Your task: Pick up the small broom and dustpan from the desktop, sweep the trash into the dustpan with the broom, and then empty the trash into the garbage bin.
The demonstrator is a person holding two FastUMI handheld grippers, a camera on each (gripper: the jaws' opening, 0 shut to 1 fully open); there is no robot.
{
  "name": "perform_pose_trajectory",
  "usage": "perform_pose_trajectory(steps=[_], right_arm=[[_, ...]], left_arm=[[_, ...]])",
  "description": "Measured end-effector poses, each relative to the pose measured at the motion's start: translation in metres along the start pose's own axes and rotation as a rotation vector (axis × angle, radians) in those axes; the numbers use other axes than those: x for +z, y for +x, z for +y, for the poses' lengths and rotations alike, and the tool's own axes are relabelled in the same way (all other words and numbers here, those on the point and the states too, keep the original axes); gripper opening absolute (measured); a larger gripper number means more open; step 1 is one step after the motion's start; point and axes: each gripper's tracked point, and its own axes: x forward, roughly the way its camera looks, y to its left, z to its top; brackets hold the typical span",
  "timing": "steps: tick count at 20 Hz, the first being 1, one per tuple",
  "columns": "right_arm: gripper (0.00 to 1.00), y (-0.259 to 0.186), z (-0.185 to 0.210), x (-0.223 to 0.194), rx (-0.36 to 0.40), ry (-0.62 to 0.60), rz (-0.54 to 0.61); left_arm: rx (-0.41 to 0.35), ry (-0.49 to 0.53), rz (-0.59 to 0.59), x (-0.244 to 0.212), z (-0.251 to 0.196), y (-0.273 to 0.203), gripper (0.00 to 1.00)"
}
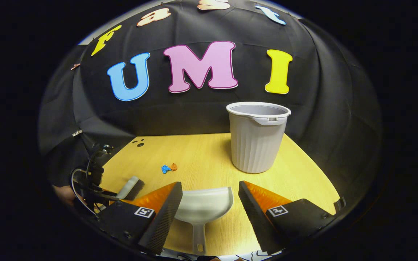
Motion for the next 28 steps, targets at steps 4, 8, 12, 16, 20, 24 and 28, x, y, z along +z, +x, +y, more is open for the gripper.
perform_pose_trajectory(steps=[4,8,12,16,20,24,28], right_arm=[[0.96,0.004,-0.001,-0.001,-0.013,0.002,0.009],[0.97,0.006,-0.001,-0.003,-0.033,0.019,0.024],[0.97,0.008,0.001,-0.01,-0.04,0.019,0.052],[0.97,0.003,0.009,-0.017,-0.03,-0.005,0.078],[0.97,0.006,0.021,-0.035,0.013,-0.04,0.155],[0.97,0.004,0.028,-0.047,0.034,-0.07,0.208],[0.97,0.009,0.026,-0.064,0.023,-0.1,0.283]], left_arm=[[-0.015,-0.013,0.072,-0.008,0.001,0.01,0.9],[-0.001,0.028,0.085,-0.012,0.006,0.012,0.77],[-0.007,0.038,0.068,-0.009,0.004,0.013,0.67],[0.001,0.047,0.029,-0.007,0.002,0.015,0.38],[-0.012,0.032,-0.024,-0.005,0.002,0.013,0.33],[-0.025,0.037,-0.047,-0.006,0.003,0.012,0.26],[-0.012,0.038,-0.089,-0.004,0.01,0.0,0.23]])
